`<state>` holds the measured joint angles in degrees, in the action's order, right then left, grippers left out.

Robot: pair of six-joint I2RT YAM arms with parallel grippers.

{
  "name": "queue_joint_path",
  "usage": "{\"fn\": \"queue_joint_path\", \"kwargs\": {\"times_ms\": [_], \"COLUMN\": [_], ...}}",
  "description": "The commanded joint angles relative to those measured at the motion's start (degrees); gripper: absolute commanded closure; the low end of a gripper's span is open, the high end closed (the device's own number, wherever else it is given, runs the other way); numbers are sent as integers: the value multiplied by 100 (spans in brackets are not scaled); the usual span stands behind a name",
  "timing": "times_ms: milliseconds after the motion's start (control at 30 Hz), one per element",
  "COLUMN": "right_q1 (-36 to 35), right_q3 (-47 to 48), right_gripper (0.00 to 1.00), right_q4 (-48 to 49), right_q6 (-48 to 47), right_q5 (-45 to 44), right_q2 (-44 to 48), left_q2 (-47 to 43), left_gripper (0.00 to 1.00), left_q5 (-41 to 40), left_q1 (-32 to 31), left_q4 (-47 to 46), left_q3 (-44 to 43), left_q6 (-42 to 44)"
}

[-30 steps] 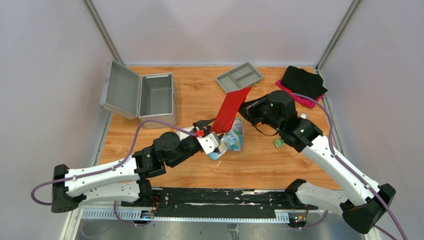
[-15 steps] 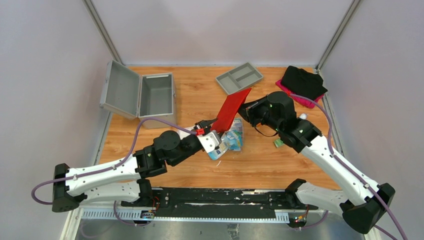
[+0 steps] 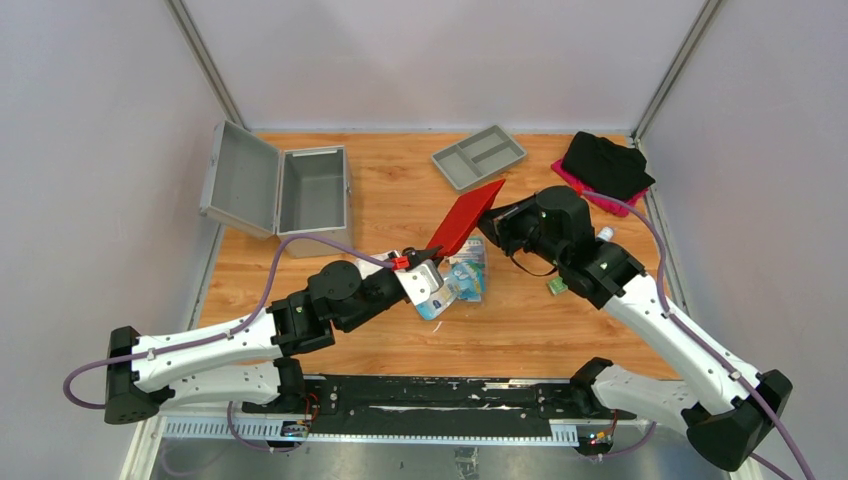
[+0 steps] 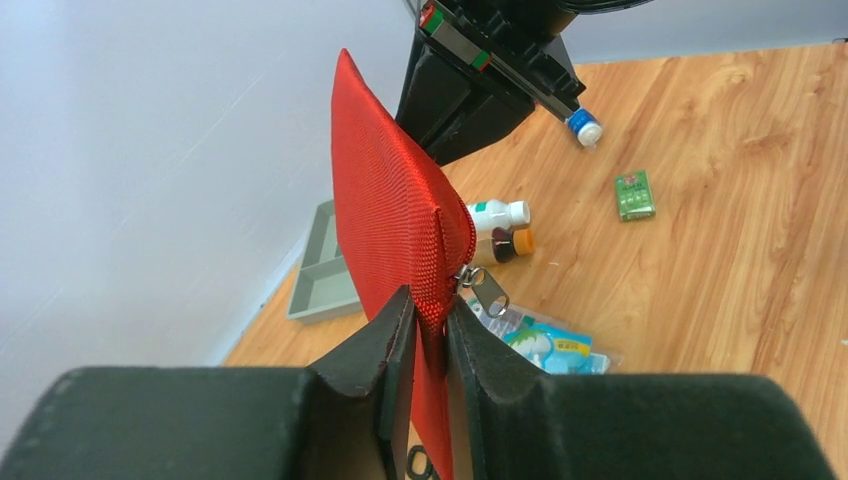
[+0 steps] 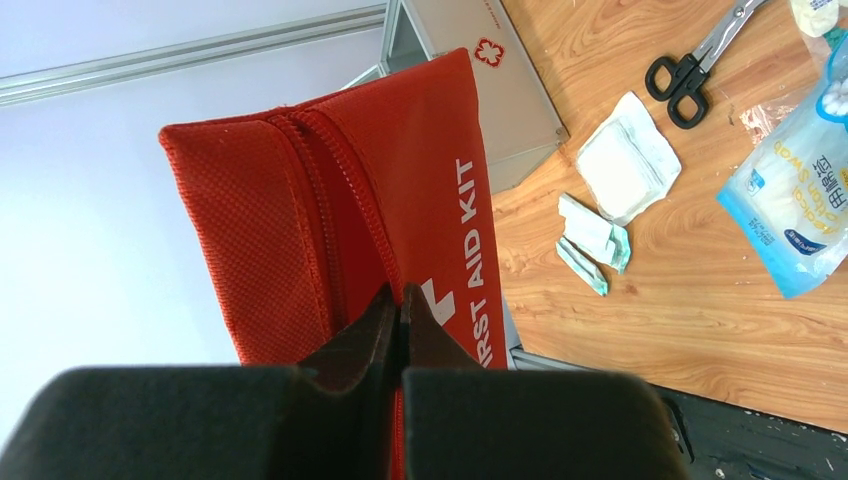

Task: Organize the medicine kit
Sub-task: Open the medicine pouch.

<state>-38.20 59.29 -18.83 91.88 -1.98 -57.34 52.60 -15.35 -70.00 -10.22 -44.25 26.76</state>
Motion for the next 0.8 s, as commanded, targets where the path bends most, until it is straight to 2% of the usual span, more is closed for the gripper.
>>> {"fn": "queue_joint_path", "kwargs": {"times_ms": [0, 233, 367, 600, 667, 767], "right_q1": [49, 48, 45, 51, 49, 68], "right_q3": [-123, -119, -121, -176, -239, -312], "right_gripper": [100, 100, 96, 62, 56, 52], "right_q4": [38, 37, 209, 310, 310, 310], "right_q6": [83, 69, -115, -605, -749, -1100], "right_q5": [-205, -215, -151, -292, -394, -540], "right_q2": [141, 120, 70, 202, 320, 561], "left_q2": [-87, -94, -74, -87, -82, -43], "left_gripper": [82, 98, 100, 100, 100, 100], "left_q5": [-15, -65, -166, -1134, -1298, -1523], "left_q1": [-58, -58, -58, -58, -58, -51], "left_q4": [-148, -139, -144, -39, 97, 311], "left_q3": [-156, -137, -137, -260, -316, -376], "left_q6": [-49, -171, -359, -1066, -1177, -1265]}}
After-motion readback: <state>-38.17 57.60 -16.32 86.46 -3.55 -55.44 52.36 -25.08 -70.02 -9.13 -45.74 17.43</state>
